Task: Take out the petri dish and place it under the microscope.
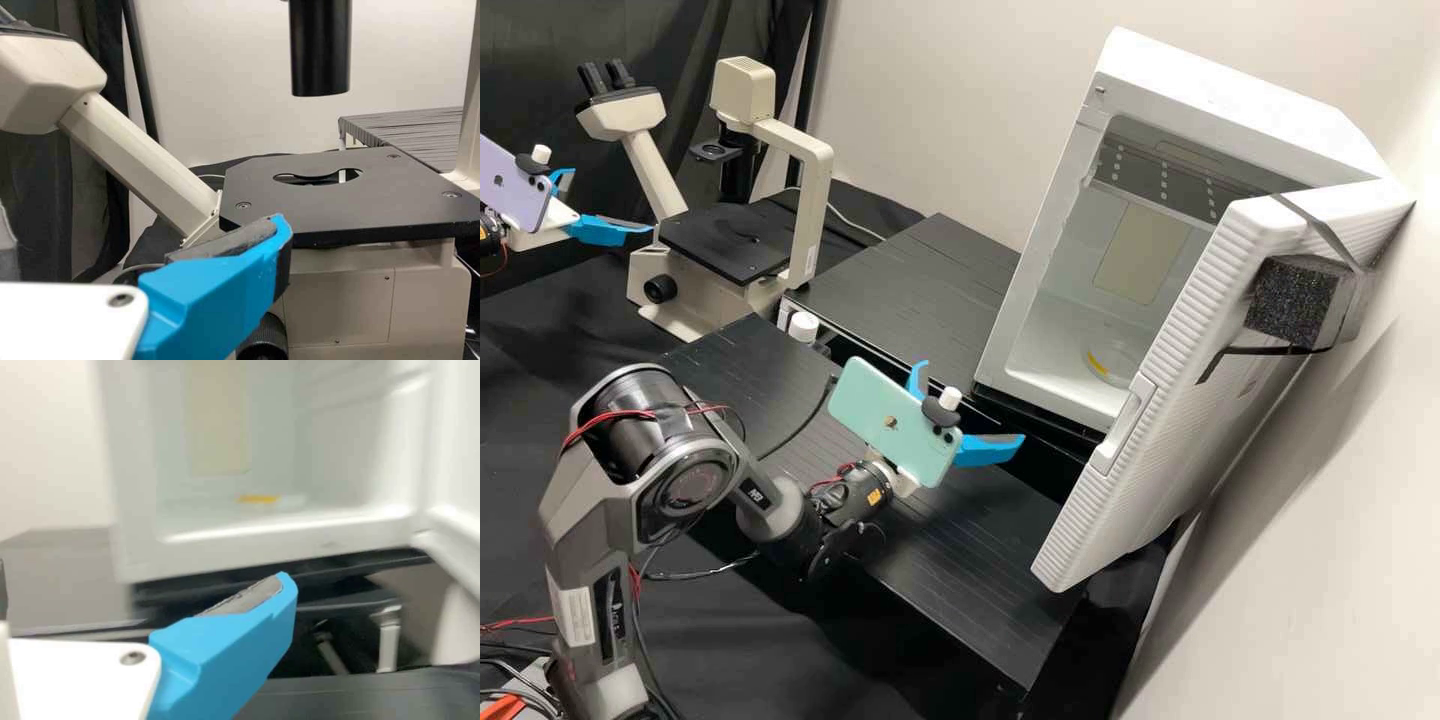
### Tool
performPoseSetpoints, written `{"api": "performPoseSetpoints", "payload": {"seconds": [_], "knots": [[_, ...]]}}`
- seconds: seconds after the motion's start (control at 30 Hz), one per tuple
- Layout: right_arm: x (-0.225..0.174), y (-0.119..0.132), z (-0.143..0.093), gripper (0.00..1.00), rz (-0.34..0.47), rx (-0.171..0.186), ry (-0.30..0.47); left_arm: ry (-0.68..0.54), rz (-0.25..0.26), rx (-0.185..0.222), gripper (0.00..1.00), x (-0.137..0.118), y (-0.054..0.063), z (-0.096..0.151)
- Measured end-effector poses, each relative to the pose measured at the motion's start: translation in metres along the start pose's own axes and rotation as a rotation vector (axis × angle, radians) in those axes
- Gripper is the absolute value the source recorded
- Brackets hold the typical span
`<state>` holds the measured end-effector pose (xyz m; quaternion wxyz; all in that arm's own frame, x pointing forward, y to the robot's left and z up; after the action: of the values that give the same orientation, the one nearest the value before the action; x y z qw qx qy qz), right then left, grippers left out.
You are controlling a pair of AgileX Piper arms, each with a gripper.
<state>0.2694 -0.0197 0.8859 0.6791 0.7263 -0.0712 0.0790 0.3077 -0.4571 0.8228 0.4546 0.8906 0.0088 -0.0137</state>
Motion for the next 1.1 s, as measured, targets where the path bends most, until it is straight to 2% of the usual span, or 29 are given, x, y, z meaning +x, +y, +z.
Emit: {"api": "performPoseSetpoints", "payload": {"seconds": [0.17, 0.3, 0.43, 0.6, 0.73, 0.9, 0.97, 1.0, 1.03, 1.1], "knots": [[0.014, 0.029, 0.010, 1.00, 0.101, -0.011, -0.005, 0.000, 0.000, 0.000, 1.00, 0.000, 0.000, 0.000], [0.036, 0.044, 0.011, 1.00, 0.141, -0.029, 0.017, 0.000, 0.000, 0.000, 1.00, 0.000, 0.000, 0.000], [0.063, 0.057, 0.010, 1.00, 0.148, -0.043, 0.029, 0.000, 0.000, 0.000, 1.00, 0.000, 0.000, 0.000], [0.102, 0.066, 0.012, 1.00, 0.081, -0.012, 0.023, 0.000, 0.000, 0.000, 1.00, 0.000, 0.000, 0.000], [0.131, 0.070, 0.014, 1.00, 0.005, -0.004, 0.017, 0.000, 0.000, 0.000, 1.00, 0.000, 0.000, 0.000], [0.158, 0.075, 0.019, 1.00, -0.051, -0.017, -0.010, 0.000, 0.000, 0.000, 1.00, 0.000, 0.000, 0.000], [0.168, 0.076, 0.021, 1.00, -0.071, -0.031, -0.028, 0.000, 0.000, 0.000, 1.00, 0.000, 0.000, 0.000], [0.173, 0.078, 0.020, 1.00, -0.074, -0.048, -0.030, 0.000, 0.000, 0.000, 1.00, 0.000, 0.000, 0.000], [0.179, 0.078, 0.021, 1.00, -0.091, -0.081, -0.040, 0.000, 0.000, 0.000, 1.00, 0.000, 0.000, 0.000], [0.185, 0.079, 0.021, 1.00, -0.100, -0.109, -0.042, 0.000, 0.000, 0.000, 1.00, 0.000, 0.000, 0.000]]}}
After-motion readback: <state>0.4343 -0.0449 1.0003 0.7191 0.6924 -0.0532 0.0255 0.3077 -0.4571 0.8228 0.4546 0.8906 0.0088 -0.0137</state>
